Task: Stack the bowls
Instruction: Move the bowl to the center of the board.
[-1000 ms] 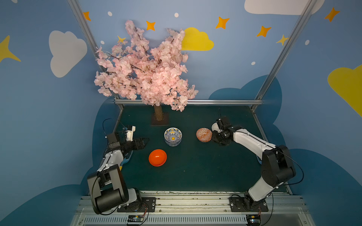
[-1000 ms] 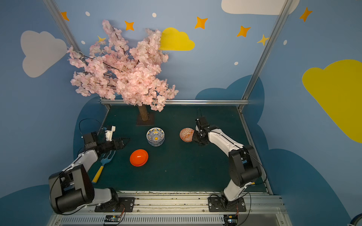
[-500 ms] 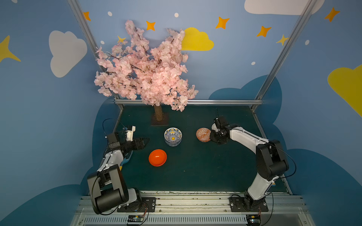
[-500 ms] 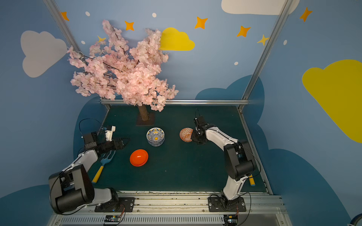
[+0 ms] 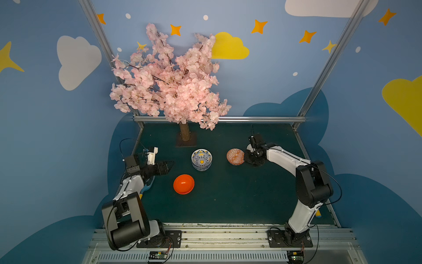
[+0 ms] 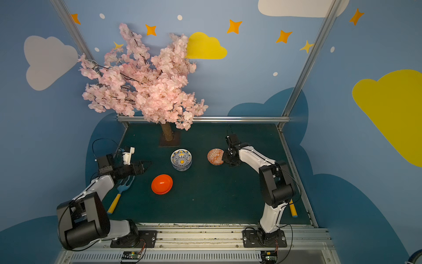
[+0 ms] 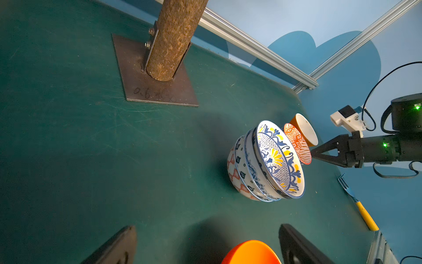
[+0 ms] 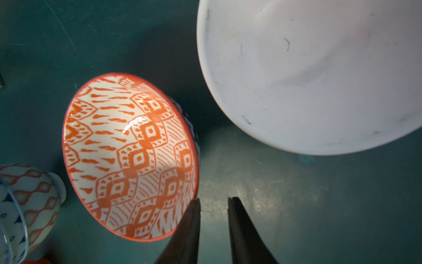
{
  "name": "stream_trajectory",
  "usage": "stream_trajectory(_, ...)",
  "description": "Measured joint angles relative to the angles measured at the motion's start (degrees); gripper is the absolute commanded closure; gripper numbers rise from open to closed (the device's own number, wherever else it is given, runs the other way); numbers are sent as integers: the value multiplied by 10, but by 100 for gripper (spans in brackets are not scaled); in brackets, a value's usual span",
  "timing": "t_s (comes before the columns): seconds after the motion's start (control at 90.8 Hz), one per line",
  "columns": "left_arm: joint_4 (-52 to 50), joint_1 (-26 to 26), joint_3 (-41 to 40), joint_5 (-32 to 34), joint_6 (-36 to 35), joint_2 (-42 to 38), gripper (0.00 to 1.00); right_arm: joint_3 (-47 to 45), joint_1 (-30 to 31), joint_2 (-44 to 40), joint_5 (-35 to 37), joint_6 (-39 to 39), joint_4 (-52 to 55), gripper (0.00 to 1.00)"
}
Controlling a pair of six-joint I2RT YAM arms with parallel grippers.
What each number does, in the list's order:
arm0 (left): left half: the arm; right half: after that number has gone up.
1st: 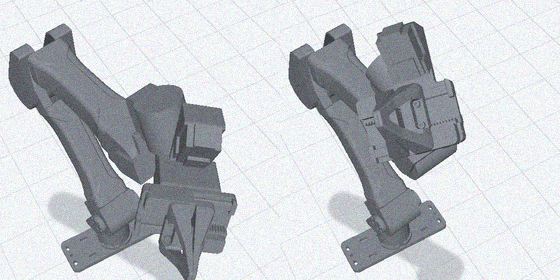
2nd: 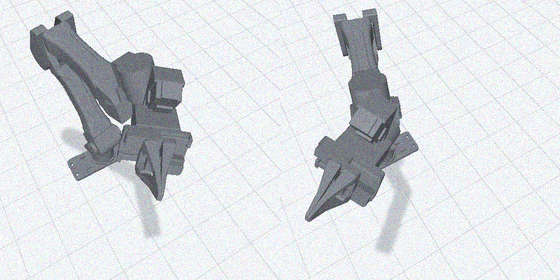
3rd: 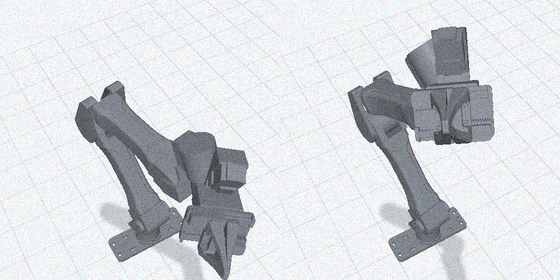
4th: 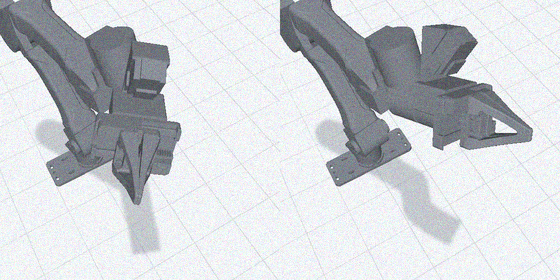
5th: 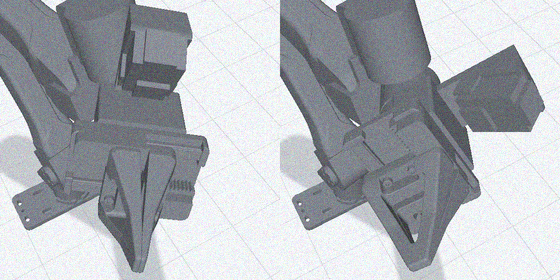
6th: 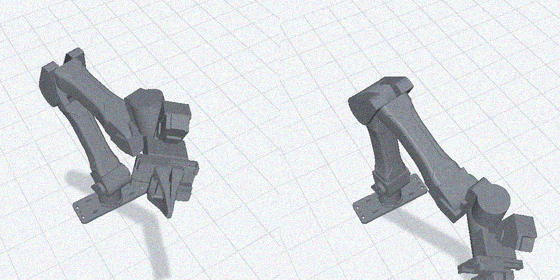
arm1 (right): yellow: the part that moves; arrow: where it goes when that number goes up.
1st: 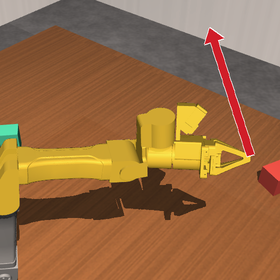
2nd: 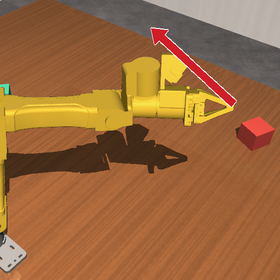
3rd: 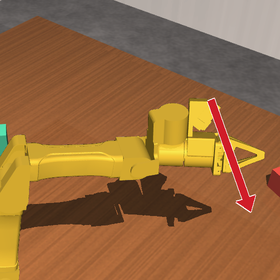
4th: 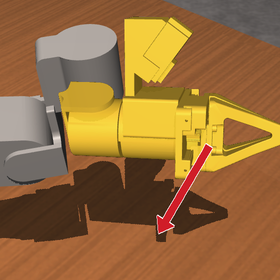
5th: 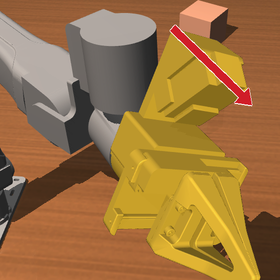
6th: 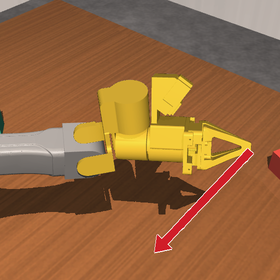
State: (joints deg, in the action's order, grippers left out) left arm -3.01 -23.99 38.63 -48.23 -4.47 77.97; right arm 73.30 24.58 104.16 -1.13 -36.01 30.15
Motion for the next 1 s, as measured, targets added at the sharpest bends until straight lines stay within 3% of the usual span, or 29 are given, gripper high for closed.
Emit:
stream_trajectory(0.518, 0, 0, 0, 0, 0, 0, 0, -15, 8, -37, -30, 2, -29, 66)
stream_trajectory(0.804, 0, 0, 0, -1, 0, 0, 0, -12, 8, 8, -29, 3, -30, 61)
stream_trajectory(1.002, 0, 0, 0, -3, 0, 0, 0, -11, 8, 21, -29, 2, -30, 68)
